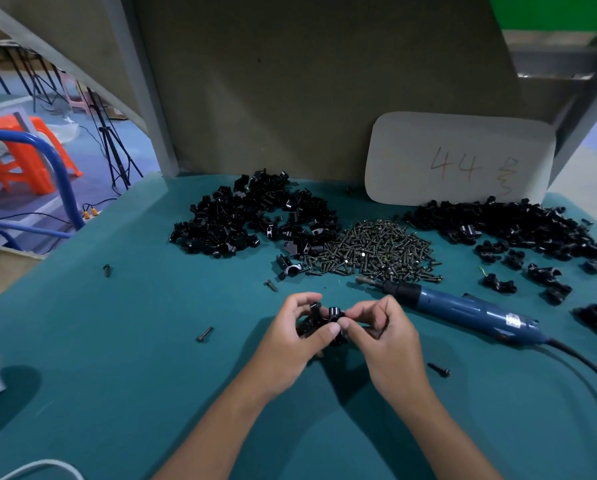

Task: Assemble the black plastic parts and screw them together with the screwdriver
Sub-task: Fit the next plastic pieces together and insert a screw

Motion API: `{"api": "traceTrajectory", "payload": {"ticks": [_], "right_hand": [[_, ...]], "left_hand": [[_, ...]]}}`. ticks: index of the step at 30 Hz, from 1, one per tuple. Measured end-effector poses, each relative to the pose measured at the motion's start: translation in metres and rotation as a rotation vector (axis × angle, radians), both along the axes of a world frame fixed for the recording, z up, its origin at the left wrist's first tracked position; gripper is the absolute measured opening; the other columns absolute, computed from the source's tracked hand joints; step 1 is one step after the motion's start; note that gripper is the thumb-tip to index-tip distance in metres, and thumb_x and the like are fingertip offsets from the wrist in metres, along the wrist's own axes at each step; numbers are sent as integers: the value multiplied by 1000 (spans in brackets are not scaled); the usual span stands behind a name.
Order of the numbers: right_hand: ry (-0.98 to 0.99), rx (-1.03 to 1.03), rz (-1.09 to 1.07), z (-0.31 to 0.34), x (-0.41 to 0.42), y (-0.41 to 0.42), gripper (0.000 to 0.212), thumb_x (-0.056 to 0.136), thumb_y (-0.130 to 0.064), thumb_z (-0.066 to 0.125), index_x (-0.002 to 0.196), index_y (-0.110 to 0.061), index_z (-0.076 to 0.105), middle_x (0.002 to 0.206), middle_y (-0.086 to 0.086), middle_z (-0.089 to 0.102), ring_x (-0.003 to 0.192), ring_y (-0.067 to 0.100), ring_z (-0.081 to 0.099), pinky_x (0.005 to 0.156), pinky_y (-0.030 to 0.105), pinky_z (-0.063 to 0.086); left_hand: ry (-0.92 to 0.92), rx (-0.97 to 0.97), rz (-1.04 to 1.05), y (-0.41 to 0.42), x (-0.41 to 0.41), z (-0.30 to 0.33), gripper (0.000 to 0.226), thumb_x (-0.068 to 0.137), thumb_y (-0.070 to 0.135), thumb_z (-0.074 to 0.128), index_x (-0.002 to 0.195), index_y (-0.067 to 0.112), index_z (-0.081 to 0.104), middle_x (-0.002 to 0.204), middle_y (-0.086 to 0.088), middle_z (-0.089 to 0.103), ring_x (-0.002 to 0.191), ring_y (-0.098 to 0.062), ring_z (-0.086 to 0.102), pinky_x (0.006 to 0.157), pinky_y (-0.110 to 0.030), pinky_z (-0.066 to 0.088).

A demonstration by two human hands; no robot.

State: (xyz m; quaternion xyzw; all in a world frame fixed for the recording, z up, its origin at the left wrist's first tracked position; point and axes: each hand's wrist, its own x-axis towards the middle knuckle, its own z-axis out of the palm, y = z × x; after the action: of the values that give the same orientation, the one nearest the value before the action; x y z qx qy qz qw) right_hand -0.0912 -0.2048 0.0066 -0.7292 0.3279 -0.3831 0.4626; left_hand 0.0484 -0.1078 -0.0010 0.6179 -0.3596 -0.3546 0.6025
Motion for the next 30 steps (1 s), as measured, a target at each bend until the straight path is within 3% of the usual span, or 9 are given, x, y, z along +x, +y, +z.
{"api": "traceTrajectory", "payload": {"ticks": [4, 9, 11, 13, 17, 21, 24, 26, 30], "right_hand": [[-20, 11, 22, -3, 0, -1, 51, 83, -10, 81, 74, -25, 33, 86, -7, 75, 80, 13, 68, 76, 39, 54], [-62, -79, 21, -2, 2, 5, 51, 83, -19, 82, 74, -33, 33, 88, -12, 76, 91, 7, 73, 74, 25, 55], [-78, 15, 70, -2, 3, 2, 45, 85, -22, 78, 77, -32, 36, 97, -8, 75, 96, 11, 72, 78, 27, 54], [-99, 187, 173, -6, 2, -4, 39, 94, -9, 70, 82, -16, 34, 110, -4, 75, 102, 12, 71, 84, 30, 54], [-79, 417, 250, -4, -2, -8, 39, 95, -8, 66, 81, -14, 31, 95, 5, 77, 76, 13, 67, 65, 26, 55], [-220, 681, 371, 6, -7, -7, 46, 82, -26, 76, 79, -18, 32, 71, 3, 57, 66, 15, 55, 60, 28, 46], [-373, 896, 492, 6, -8, -5, 38, 88, -21, 74, 74, -21, 39, 83, 13, 43, 73, 19, 50, 62, 29, 48], [-402, 982, 525, 5, -8, -4, 34, 94, -16, 65, 72, -22, 40, 97, 14, 40, 77, 21, 49, 61, 28, 48], [-340, 1024, 509, 11, -9, -7, 34, 91, -10, 63, 74, -20, 35, 73, 4, 47, 65, 13, 50, 58, 25, 47]], "left_hand": [[14, -47, 33, -2, 3, -4, 39, 89, 5, 73, 117, 28, 57, 109, 0, 66, 77, -5, 65, 65, -22, 52], [-90, -78, 111, -3, 4, -7, 43, 75, 25, 81, 109, 40, 59, 100, 12, 70, 97, -8, 68, 83, -29, 57], [-123, -102, 110, -2, 6, -7, 44, 73, 28, 81, 108, 43, 59, 100, 12, 70, 106, -14, 66, 92, -34, 57], [-137, -111, 115, -2, 7, -5, 44, 75, 22, 80, 107, 44, 59, 100, 12, 70, 109, -17, 66, 96, -39, 56], [-137, -78, 133, -1, 7, 0, 45, 77, 17, 83, 108, 40, 59, 98, 12, 70, 102, -13, 67, 88, -35, 57], [208, -63, 4, 2, 5, 8, 48, 80, -3, 80, 117, 22, 62, 96, 5, 71, 87, -14, 67, 68, -28, 55], [519, -98, -141, 5, 6, 11, 60, 73, -8, 81, 126, 13, 61, 99, -3, 69, 95, -26, 67, 87, -43, 51], [591, -130, -185, 7, 6, 12, 63, 73, -10, 78, 129, 13, 59, 99, -6, 69, 96, -32, 68, 95, -52, 48], [621, -163, -224, 8, 6, 12, 57, 73, -11, 75, 119, 22, 68, 94, -4, 72, 85, -23, 68, 80, -34, 54]]}}
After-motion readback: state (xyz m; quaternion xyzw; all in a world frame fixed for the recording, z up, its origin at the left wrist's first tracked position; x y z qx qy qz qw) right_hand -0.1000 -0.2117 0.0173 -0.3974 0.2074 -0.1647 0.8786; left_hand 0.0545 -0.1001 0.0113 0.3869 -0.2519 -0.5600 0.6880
